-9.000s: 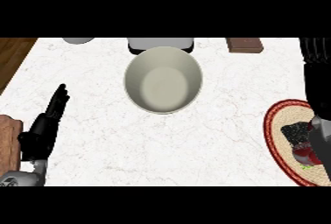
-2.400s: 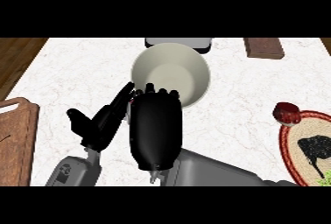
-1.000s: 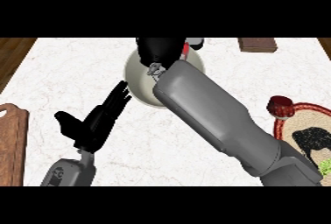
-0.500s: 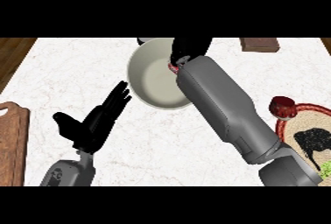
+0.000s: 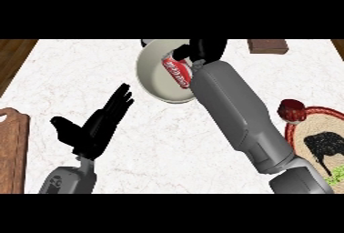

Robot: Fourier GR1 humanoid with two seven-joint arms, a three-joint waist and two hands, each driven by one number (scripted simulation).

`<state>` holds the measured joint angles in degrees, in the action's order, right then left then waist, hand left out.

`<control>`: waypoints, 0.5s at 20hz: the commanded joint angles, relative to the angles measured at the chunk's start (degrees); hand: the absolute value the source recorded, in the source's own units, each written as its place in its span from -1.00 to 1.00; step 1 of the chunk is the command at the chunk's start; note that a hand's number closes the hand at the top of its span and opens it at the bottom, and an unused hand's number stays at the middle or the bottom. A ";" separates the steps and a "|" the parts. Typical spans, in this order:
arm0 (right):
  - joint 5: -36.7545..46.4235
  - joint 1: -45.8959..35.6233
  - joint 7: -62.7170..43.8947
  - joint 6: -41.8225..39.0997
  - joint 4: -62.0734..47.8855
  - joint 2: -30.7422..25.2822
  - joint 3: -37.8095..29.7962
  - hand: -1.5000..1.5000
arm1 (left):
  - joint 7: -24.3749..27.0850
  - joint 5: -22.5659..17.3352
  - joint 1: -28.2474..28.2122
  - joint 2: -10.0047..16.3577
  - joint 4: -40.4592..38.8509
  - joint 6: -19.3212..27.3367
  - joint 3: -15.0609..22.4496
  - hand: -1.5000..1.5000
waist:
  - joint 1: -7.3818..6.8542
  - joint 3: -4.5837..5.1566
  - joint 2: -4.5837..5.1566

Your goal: Pick the can from the placemat and place it in the bowl

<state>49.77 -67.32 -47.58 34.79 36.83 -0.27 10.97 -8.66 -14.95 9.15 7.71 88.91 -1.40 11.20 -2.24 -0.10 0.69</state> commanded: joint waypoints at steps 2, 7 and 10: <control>-3.03 3.83 5.81 18.01 10.74 0.26 0.24 -1.00 | 1.78 -0.02 -1.72 -0.59 -1.30 -0.36 0.02 0.00 | 0.54 -0.02 -0.57; -6.73 11.99 6.94 22.46 25.88 0.26 11.30 -1.00 | 1.66 1.49 -2.91 -1.34 -0.85 0.88 1.01 0.00 | 1.99 0.04 -1.54; -4.79 15.06 0.82 23.57 35.48 0.26 17.81 -1.00 | 1.52 0.49 -2.34 -0.24 -1.46 0.07 -0.77 0.00 | 2.97 0.11 -1.80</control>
<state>44.54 -56.35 -41.77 52.25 61.63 -0.25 21.79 -7.45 -14.17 6.85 7.19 88.23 -0.96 11.20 -0.42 -0.05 -0.65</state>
